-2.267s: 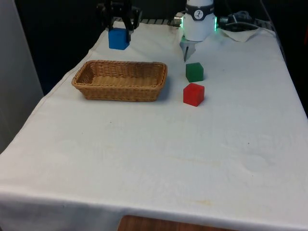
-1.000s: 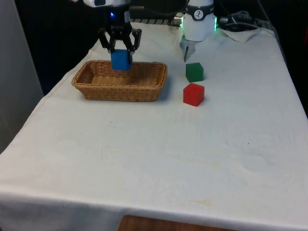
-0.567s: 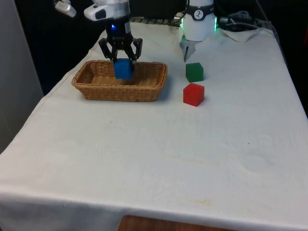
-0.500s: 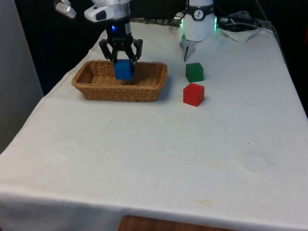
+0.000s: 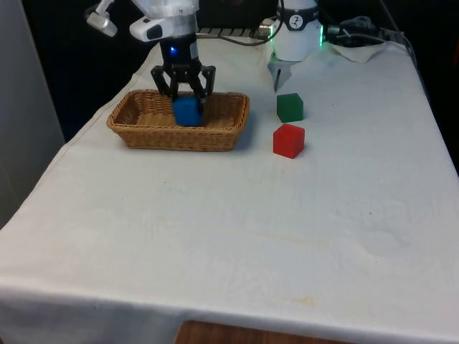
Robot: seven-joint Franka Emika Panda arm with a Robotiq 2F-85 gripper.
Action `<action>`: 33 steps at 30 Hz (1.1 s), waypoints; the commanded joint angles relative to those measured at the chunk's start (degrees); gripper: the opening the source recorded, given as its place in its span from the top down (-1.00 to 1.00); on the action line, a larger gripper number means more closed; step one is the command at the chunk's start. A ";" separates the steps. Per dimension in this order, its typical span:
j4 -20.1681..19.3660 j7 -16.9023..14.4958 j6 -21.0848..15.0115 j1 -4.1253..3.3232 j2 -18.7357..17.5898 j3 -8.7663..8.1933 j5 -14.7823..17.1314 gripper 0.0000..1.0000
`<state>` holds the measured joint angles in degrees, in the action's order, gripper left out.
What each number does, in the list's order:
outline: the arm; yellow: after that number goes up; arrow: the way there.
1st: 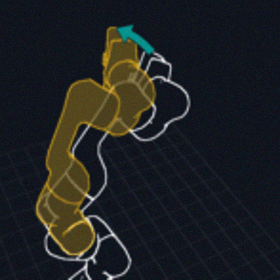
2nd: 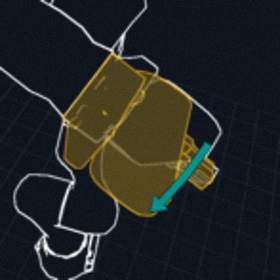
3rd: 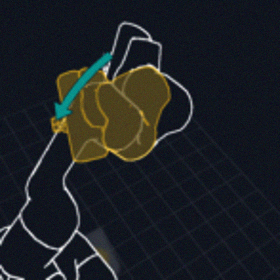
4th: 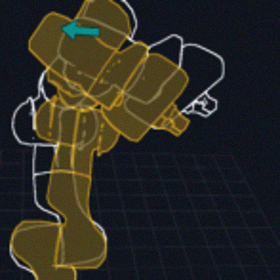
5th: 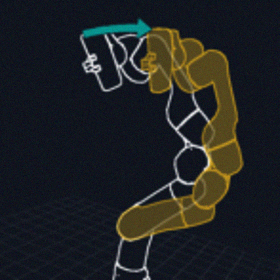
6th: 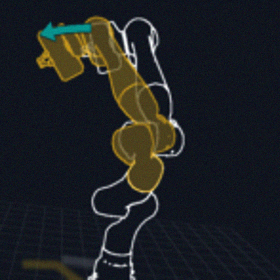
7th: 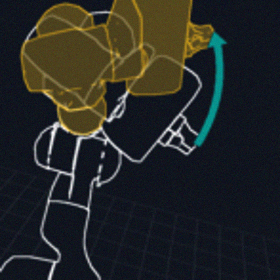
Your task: Pick up the blue cube and place it into the basket.
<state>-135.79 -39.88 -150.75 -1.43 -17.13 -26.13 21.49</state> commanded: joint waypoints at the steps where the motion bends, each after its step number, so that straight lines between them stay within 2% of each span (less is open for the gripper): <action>1: -0.11 -0.52 -0.29 0.23 0.46 0.29 0.57 0.84; 5: -0.11 -0.40 -0.17 0.17 0.57 0.11 0.40 0.10; 6: -0.11 -0.40 -0.17 0.17 0.57 0.06 0.34 -0.30; 9: 0.06 0.00 0.00 0.06 0.34 -0.06 0.00 -0.90; 10: -0.11 -0.34 -0.11 0.17 0.63 0.06 0.29 -0.90; 11: -0.11 -0.34 -0.11 0.17 0.63 0.06 0.29 -0.99; 16: -0.11 -0.34 -0.11 0.17 0.69 0.00 0.23 -0.99; 24: -0.06 0.80 1.38 -0.34 2.75 -0.86 -1.38 -0.99; 25: 0.00 0.97 1.66 -0.34 3.15 -0.92 -1.60 -0.99; 26: 0.06 0.06 1.26 0.06 2.86 -0.34 -0.40 -0.99; 27: 0.00 1.20 1.95 -0.40 3.61 -0.97 -1.89 -0.99; 33: 0.06 2.98 4.01 -0.29 6.53 -0.97 -3.90 -0.99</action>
<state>-135.73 -37.99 -147.02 -1.43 -10.66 -26.64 18.85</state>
